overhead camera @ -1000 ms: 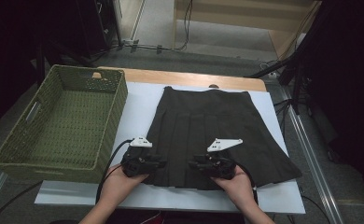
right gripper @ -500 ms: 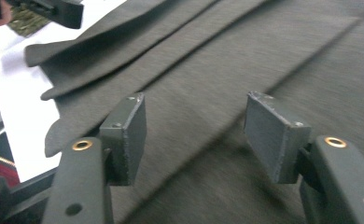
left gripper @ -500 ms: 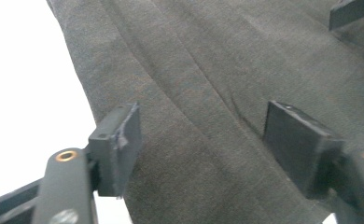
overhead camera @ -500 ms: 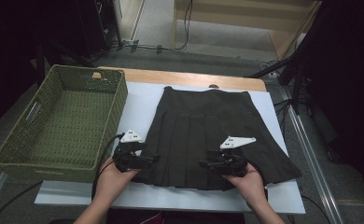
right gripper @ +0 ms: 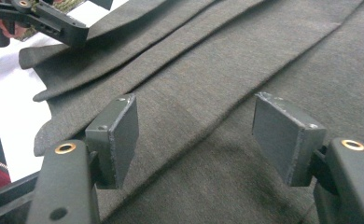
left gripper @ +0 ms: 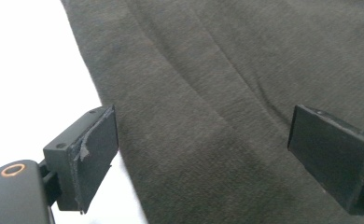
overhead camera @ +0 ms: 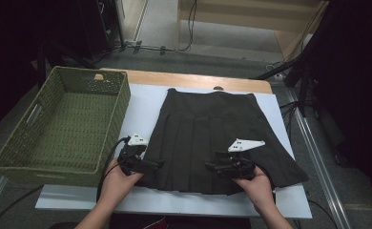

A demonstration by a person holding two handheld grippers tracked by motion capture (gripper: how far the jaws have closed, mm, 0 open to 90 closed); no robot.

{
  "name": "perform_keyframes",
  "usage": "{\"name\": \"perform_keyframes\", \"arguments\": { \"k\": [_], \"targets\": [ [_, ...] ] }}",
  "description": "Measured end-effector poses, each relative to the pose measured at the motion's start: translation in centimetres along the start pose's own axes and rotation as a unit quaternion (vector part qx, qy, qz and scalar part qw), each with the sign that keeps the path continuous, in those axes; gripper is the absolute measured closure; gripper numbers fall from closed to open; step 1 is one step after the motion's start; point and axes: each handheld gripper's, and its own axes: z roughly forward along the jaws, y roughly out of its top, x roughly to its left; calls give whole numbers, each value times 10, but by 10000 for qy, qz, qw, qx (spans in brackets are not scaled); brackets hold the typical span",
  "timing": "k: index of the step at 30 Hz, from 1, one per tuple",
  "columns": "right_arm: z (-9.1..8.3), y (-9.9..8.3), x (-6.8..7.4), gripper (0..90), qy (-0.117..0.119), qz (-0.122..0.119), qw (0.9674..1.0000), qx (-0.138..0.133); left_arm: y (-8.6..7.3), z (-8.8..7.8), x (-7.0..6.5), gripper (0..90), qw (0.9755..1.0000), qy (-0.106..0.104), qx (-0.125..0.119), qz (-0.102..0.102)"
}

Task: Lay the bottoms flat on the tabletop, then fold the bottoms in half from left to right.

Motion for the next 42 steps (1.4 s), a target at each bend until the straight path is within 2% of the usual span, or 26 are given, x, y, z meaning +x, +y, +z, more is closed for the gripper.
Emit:
{"name": "perform_keyframes", "arguments": {
  "k": [4,27,31,35,38,42],
  "targets": [
    [2,0,1,301,8,-6,10000,23,-1,0,2,95,10000,12,23,-47],
    [5,2,3,300,33,-41,10000,29,-7,9,4,95,9996,84,281,55],
    [6,3,3,300,50,-52,10000,27,-9,12,2,95,9990,134,397,160],
    [8,4,3,300,60,-48,10000,32,-11,13,0,95,9987,217,357,304],
    [9,5,3,300,66,-83,9999,54,-15,14,-3,95,9980,304,287,482],
    [11,7,4,300,88,-96,9999,71,-20,15,-7,95,9959,478,247,730]
  ]
}}
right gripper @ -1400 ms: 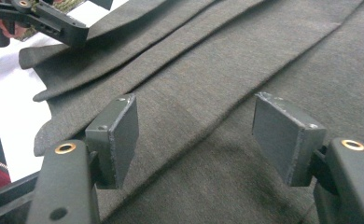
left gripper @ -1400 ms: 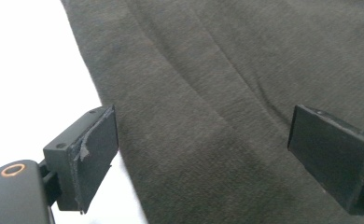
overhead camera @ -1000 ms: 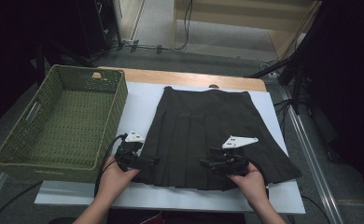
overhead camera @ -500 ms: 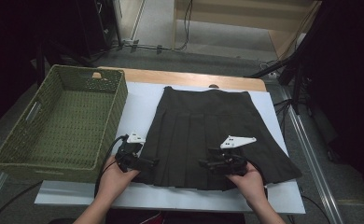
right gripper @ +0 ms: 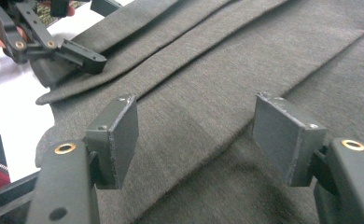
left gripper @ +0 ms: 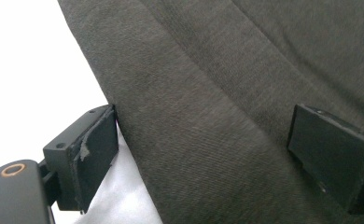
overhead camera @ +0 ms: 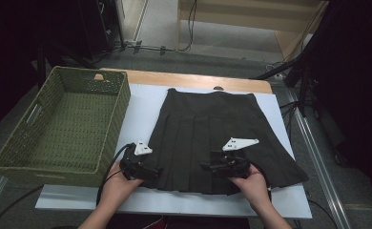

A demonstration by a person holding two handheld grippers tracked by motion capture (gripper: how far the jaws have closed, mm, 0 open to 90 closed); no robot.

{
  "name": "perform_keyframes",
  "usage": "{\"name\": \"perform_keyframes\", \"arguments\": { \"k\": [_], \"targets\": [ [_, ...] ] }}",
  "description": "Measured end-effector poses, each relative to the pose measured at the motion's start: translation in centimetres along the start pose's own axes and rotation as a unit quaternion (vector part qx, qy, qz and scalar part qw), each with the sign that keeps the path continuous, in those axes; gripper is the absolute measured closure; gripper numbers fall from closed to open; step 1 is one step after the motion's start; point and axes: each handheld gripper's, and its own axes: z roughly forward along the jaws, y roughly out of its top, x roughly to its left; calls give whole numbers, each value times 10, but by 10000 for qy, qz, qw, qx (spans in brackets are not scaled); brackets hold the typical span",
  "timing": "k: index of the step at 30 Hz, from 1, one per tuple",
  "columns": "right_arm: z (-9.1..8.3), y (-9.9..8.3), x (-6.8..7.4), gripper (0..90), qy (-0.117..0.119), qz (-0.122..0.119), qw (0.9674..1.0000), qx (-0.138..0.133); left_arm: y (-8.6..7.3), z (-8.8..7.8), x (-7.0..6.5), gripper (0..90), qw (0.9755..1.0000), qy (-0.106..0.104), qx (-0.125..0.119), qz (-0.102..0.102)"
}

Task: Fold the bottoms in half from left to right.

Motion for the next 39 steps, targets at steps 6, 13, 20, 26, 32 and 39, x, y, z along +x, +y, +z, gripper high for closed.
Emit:
{"name": "perform_keyframes", "arguments": {
  "k": [6,13,20,26,32,39],
  "targets": [
    [4,3,1,299,41,-40,10000,14,-5,-1,-6,105,9997,138,-150,-107],
    [8,6,2,299,83,-87,9999,32,-7,-3,-12,165,9992,236,-182,-253],
    [12,8,4,298,136,-124,9998,57,-8,-6,-18,261,9989,252,-196,-339],
    [12,10,4,293,137,-82,9999,2,-6,-8,-25,438,9986,222,-206,-428],
    [13,12,3,243,85,14,9999,-67,-3,-6,-31,633,9983,112,-224,-527],
    [15,18,2,221,46,207,9997,-137,-2,-1,-33,753,9982,-102,-326,-483]
  ]
}}
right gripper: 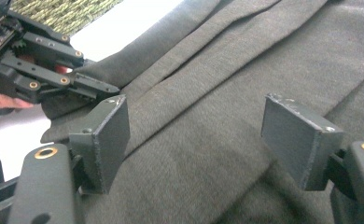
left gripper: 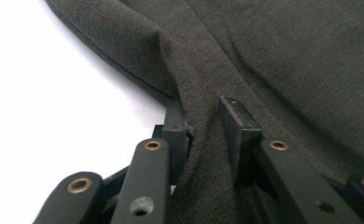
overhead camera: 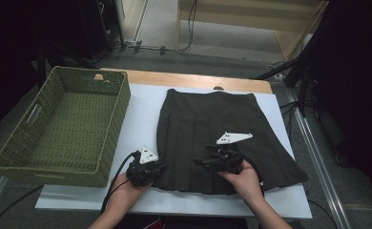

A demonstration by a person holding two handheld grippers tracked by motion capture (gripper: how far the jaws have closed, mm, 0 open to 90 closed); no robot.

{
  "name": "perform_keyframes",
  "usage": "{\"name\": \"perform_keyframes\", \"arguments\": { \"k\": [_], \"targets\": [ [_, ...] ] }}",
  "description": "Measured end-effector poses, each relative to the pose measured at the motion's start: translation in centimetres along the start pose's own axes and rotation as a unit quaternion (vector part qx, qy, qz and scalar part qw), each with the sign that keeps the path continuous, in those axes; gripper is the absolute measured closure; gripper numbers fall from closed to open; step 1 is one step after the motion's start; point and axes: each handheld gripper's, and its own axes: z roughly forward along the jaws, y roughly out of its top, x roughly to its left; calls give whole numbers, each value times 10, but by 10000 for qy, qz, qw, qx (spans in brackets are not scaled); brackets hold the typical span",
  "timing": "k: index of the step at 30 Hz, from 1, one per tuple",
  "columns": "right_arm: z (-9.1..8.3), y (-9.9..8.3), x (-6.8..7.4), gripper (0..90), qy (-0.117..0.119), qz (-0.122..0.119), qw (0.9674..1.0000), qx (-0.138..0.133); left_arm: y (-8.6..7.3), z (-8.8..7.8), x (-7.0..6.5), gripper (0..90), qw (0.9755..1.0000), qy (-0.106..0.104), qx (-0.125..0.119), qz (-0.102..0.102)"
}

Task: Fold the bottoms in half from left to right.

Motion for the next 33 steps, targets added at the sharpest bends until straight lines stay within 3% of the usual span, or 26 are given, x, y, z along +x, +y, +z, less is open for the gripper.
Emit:
{"name": "perform_keyframes", "arguments": {
  "k": [10,15,33],
  "targets": [
    [12,15,0,234,-262,-21,9997,-3,4,4,-1,795,9999,-133,-13,1],
    [20,20,-3,245,-160,115,9998,17,3,4,-1,795,9999,-154,-19,-3],
    [51,61,-10,272,-222,38,9997,43,1,5,0,792,9996,-199,-113,134]
  ]
}}
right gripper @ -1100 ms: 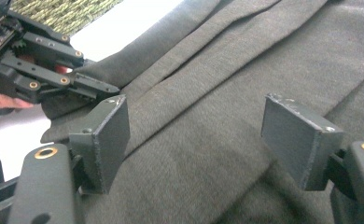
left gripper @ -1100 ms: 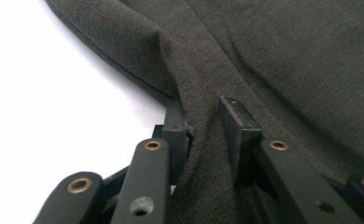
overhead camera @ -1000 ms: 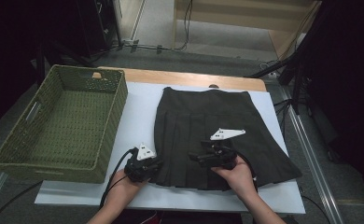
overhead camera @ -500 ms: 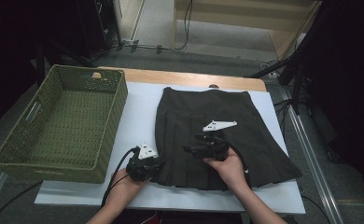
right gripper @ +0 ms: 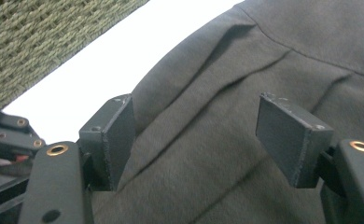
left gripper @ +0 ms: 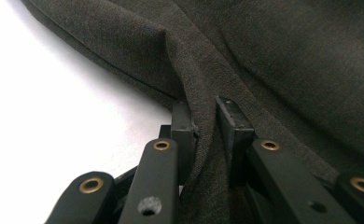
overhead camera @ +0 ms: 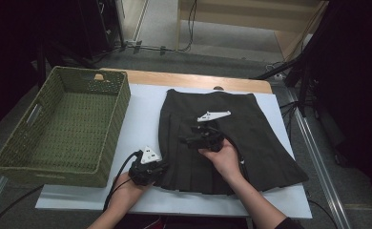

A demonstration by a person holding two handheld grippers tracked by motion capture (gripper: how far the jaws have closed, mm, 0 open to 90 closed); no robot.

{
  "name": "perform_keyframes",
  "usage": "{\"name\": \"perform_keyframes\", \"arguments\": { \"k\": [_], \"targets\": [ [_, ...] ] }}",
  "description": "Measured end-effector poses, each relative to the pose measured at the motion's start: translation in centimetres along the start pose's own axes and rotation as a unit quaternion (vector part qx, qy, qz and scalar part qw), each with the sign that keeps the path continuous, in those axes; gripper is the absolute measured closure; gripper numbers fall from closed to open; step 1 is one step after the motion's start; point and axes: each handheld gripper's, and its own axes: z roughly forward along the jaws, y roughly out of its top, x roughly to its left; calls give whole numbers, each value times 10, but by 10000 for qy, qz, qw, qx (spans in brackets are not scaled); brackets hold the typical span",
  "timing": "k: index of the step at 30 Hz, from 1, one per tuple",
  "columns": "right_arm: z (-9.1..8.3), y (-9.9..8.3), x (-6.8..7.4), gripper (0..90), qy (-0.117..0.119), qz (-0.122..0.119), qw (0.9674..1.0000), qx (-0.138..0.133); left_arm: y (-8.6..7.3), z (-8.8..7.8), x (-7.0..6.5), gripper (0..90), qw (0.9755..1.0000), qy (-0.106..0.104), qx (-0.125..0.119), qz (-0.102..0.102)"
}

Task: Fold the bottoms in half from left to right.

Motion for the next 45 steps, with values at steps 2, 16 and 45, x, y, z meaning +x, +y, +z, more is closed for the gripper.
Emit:
{"name": "perform_keyframes", "arguments": {
  "k": [2,16,45],
  "targets": [
    [3,3,-1,276,-28,15,10000,26,0,0,0,791,10000,2,-18,14],
    [27,26,-4,289,-81,-78,9999,103,-2,0,-1,789,9999,17,-73,83],
    [86,63,-13,284,-317,28,9992,233,-2,1,-1,786,9999,20,-83,98]
  ]
}}
